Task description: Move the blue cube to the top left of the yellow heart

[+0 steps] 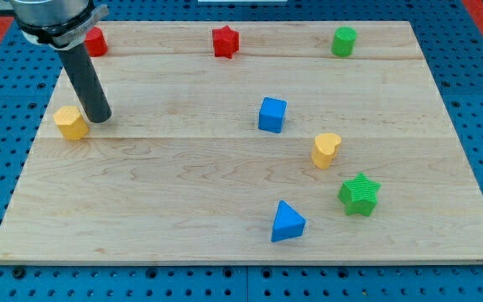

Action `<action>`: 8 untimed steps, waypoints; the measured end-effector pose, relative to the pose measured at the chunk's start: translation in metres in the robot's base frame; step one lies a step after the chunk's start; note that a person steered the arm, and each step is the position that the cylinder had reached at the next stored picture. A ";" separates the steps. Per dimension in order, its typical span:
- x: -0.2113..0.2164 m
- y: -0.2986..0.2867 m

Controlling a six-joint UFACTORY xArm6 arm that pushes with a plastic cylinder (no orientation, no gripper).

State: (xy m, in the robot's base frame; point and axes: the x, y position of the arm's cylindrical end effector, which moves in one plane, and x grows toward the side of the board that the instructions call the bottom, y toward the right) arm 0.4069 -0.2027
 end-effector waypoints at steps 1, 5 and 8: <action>0.000 0.000; 0.037 0.154; 0.034 0.179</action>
State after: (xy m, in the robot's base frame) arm 0.4406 -0.0237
